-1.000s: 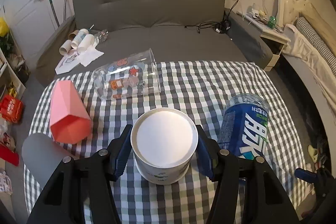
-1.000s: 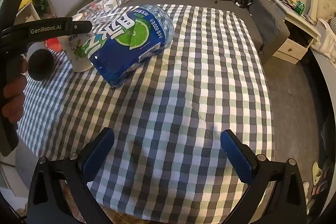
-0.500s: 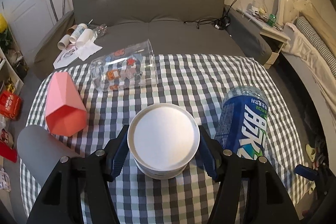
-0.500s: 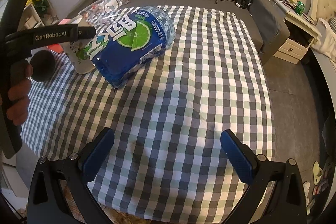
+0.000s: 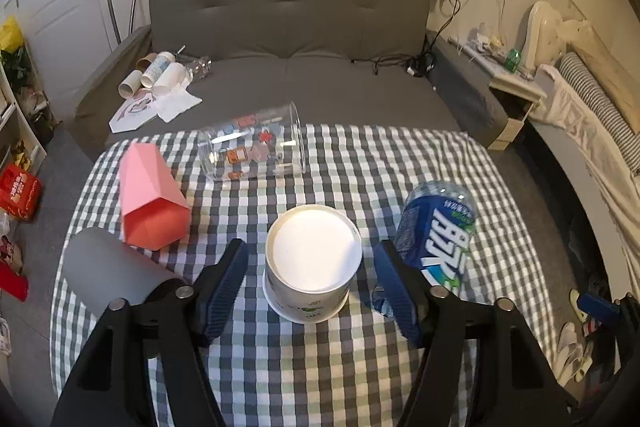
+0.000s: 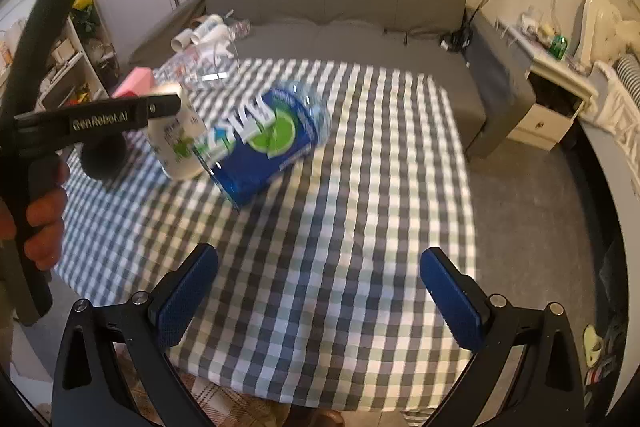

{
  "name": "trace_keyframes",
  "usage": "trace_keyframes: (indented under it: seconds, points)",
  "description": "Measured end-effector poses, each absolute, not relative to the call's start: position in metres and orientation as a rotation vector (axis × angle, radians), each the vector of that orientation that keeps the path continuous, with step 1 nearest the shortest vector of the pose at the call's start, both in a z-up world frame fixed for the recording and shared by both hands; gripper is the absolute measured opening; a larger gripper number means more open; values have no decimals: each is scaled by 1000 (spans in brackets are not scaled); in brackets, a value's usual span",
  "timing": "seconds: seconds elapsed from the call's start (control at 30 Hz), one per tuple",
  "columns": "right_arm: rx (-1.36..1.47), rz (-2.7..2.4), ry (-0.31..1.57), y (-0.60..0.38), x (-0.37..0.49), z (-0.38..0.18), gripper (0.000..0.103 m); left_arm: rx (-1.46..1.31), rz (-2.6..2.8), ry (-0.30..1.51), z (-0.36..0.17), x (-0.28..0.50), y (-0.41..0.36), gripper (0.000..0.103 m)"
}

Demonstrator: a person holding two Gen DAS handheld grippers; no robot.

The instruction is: Flip cup upside down

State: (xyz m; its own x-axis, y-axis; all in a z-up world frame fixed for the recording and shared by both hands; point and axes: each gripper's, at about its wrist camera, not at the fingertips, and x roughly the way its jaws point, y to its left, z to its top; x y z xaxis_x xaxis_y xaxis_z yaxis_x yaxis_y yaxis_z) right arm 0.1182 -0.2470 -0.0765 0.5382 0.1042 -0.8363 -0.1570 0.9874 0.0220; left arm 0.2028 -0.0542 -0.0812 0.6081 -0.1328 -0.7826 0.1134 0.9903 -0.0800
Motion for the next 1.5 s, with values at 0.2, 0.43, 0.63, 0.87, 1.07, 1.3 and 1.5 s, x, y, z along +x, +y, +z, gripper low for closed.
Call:
trace_keyframes:
  seconds: [0.2,0.43,0.63,0.87,1.07,1.3,1.5]
  points:
    - [-79,130,943,-242,103,-48,102,-41,-161,852,-51,179,-48,82]
    - [-63,126,838,-236,83,-3,102,-59,-151,723,-4,117,-31,89]
    - [-31,139,710,-228,54,31,102,-26,-136,608,23,47,-27,92]
    - [-35,165,619,-216,16,45,102,-33,-120,513,32,-8,-21,95]
    - [-36,151,551,-215,-9,31,103,-52,-69,467,15,-31,-10,103]
    - [-24,141,559,-213,-20,-2,103,-69,-7,475,-15,-44,-2,103]
    - [2,136,567,-217,-19,-10,103,-56,14,480,-18,-46,1,103]
